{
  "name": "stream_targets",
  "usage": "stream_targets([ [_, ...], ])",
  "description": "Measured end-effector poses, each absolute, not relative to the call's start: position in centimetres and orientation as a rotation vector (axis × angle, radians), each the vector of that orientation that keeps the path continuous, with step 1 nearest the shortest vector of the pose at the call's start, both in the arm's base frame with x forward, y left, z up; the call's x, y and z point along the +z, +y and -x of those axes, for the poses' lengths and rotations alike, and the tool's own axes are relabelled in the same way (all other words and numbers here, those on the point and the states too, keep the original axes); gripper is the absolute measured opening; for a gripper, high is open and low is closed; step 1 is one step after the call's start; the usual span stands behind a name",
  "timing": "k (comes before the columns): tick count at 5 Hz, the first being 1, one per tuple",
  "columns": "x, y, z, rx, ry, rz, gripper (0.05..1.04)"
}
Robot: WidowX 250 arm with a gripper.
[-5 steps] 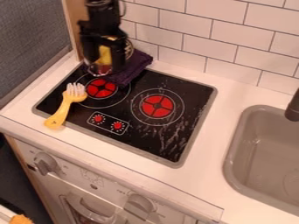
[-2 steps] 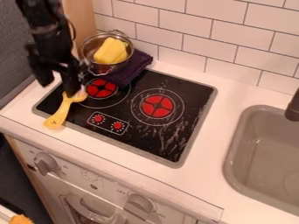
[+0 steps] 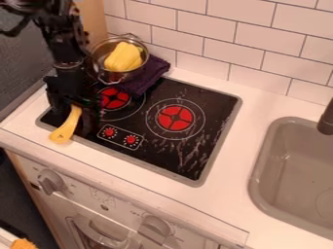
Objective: Move the yellow brush next to the right burner
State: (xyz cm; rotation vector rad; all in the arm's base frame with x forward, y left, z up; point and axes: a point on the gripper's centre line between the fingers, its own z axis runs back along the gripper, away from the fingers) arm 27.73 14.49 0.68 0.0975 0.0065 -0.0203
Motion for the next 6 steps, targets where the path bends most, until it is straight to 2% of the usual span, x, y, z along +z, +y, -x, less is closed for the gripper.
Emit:
stream_targets([
  [2, 0.8, 14.0, -28.0, -0.036, -0.007, -0.094, 0.395],
  [3, 1.5, 13.0, -27.2, -0.056, -0.026, -0.07, 0.338],
  [4, 4.1, 10.0, -27.6, -0.079, -0.092, -0.03, 0.338],
  [5, 4.4, 5.2, -28.4, -0.18, -0.089, 0.052, 0.338],
  [6, 2.5, 0.2, -29.5, -0.267, -0.053, 0.026, 0.338],
])
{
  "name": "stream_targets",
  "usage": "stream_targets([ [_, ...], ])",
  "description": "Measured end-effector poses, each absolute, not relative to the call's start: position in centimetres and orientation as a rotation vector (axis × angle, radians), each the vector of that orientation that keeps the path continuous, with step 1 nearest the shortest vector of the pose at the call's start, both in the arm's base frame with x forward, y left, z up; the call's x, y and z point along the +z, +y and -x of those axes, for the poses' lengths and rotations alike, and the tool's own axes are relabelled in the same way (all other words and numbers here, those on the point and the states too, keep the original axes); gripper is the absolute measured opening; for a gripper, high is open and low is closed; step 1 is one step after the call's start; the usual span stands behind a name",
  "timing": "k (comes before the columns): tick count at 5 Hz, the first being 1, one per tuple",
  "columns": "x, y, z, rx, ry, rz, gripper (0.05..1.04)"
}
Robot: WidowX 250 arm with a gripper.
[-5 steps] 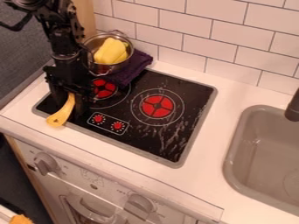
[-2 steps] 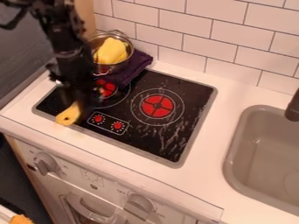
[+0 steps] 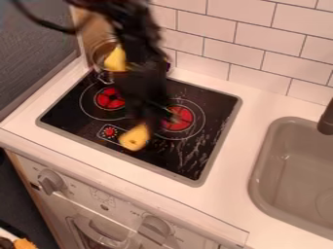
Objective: Move the yellow brush next to the right burner
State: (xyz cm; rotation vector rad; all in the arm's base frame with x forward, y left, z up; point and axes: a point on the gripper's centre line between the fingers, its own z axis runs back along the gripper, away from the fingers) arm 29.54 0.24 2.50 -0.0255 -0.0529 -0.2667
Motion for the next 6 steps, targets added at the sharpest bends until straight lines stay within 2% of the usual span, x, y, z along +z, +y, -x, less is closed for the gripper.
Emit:
stream_targets([
  [1, 1.0, -3.7, -30.7, -0.28, -0.032, -0.003, 0.338],
  [2, 0.7, -4.4, -31.5, -0.248, -0.034, 0.001, 0.338],
  [3, 0.7, -4.2, -31.4, -0.185, -0.028, -0.007, 0.406],
  [4, 1.0, -3.3, -30.3, -0.129, 0.003, -0.041, 0.725],
  [5, 3.7, -2.9, -30.0, -0.112, -0.054, -0.035, 0.966],
  [6, 5.6, -2.8, -29.3, -0.11, -0.093, -0.071, 1.003],
])
